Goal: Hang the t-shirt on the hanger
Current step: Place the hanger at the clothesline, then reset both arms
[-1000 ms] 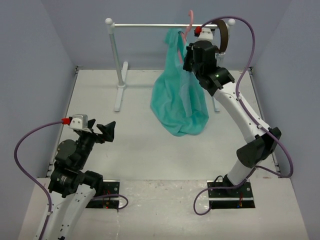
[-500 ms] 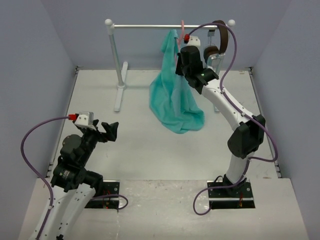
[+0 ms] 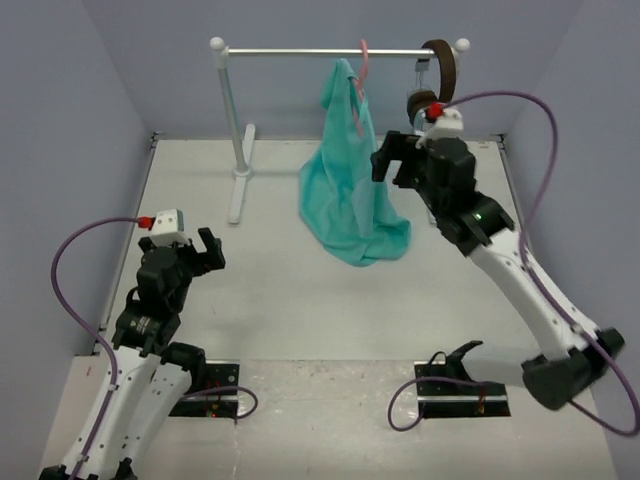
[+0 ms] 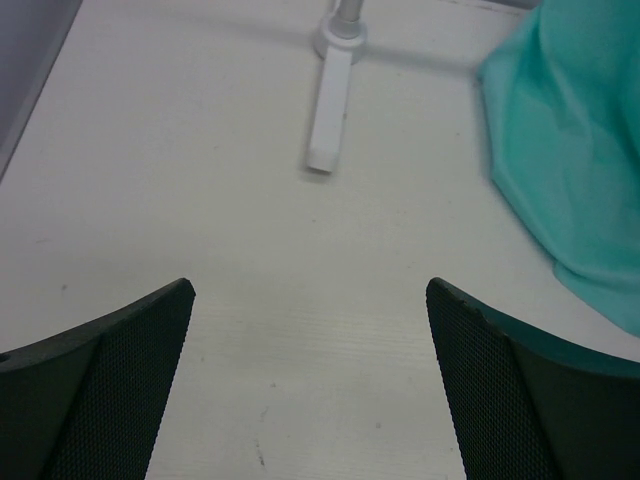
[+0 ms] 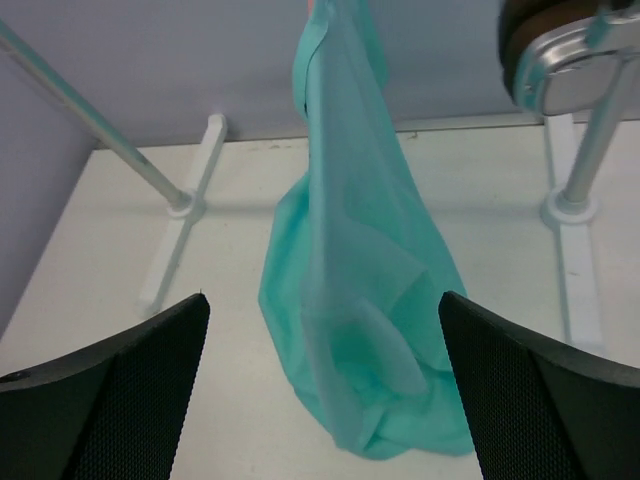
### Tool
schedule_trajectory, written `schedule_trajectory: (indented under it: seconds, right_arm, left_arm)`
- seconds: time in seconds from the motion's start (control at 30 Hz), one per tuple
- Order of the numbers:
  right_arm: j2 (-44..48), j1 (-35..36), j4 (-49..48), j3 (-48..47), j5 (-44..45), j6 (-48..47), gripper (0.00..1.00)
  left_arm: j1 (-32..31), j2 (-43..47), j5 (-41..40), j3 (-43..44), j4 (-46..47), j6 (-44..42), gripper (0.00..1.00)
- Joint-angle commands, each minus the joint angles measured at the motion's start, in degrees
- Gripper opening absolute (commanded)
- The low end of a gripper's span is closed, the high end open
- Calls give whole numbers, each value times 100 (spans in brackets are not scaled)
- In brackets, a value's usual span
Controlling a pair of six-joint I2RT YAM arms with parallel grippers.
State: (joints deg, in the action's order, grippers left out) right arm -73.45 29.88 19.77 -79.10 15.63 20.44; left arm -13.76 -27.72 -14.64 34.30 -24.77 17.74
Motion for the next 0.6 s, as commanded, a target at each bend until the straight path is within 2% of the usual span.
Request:
schedule_trajectory:
  seconds: [0.0,0.13,0.23,0.3,0.43,0.57]
  right_arm:
    - [1995,9,713,1133,800,-240,99]
    - [3230,1,1246,2194,1189,-21,99]
    - [4053,9,1696,2653,1570,202,99]
    - [4522,9,1859,2840,1529,187,99]
    - [5165,9,1976,3161,1578,221,99]
    - [5399,9,1913,3341,1549,263,99]
  left_arm:
    - [184,-54,-843,231,-68,290,100]
    - [198,78,-1068,129,5,246,100]
    - [189,262,-720,43,115,16,100]
    - [189,443,-636,-35,227,-83,100]
    - [189,405,-708,-23,187,-80,100]
    - [182,373,-581,1,144,-72,100]
